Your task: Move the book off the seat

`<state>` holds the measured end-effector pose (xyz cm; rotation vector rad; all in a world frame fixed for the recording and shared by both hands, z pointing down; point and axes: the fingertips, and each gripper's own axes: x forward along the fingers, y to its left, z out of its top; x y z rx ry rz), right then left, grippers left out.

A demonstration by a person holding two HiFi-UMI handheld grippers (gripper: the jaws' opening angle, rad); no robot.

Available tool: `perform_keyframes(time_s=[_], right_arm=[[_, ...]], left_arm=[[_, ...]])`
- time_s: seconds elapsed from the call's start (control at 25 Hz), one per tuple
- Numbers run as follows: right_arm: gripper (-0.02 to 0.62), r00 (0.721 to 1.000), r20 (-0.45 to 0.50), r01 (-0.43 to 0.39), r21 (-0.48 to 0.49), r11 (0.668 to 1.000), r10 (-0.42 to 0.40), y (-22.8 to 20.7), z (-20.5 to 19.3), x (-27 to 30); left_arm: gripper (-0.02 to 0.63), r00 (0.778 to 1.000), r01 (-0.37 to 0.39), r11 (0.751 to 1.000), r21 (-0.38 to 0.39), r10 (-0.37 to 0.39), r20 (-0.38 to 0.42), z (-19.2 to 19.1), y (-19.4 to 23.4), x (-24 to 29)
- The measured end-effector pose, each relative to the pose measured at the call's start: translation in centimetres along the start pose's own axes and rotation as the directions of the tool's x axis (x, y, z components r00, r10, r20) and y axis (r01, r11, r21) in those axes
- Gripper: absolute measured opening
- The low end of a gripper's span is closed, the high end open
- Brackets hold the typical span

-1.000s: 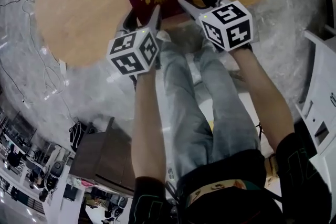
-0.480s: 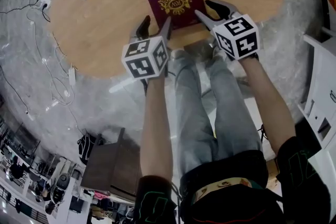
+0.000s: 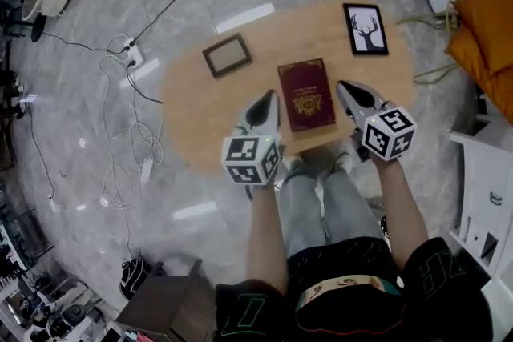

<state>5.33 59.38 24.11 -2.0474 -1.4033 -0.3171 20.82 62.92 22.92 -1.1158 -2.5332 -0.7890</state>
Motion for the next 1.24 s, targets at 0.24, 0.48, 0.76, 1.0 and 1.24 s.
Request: perform_keyframes(time_s=[0.24,0.48,0.76,1.0,1.24], right_arm=[[0.003,0.985,0.149,0.126,-0.266,0.956,-0.088,3.3,12.1,-2.8],[0.003,0.963,0.256,0.163,-0.289,0.943,-0.088,6.5,18.4,-5.1],[0.003,0.918,0.395,0.156,-0.283,0.946,-0.033,10.5,25.1,-5.6],[0.003,0.885,0.465,0.171,-0.299,0.939,-0.013,11.9,29.0,-6.8],[0.003,0.858,0.513,0.185,-0.306,0.934,-0.002,12.2,32.2,-7.4]], left_arm=[[0.009,0.979,-0.120,0.979,0.163,0.090,0.183,12.2,0.4,-4.1],[0.009,0.922,-0.200,0.972,0.126,0.143,0.360,20.6,0.1,-8.9],[0.009,0.849,-0.281,0.957,0.077,0.210,0.484,27.0,1.2,-13.2],[0.009,0.836,-0.353,0.929,0.109,0.261,0.482,27.7,0.9,-14.4],[0.009,0.818,-0.343,0.931,0.123,0.232,0.526,29.9,0.3,-14.2]])
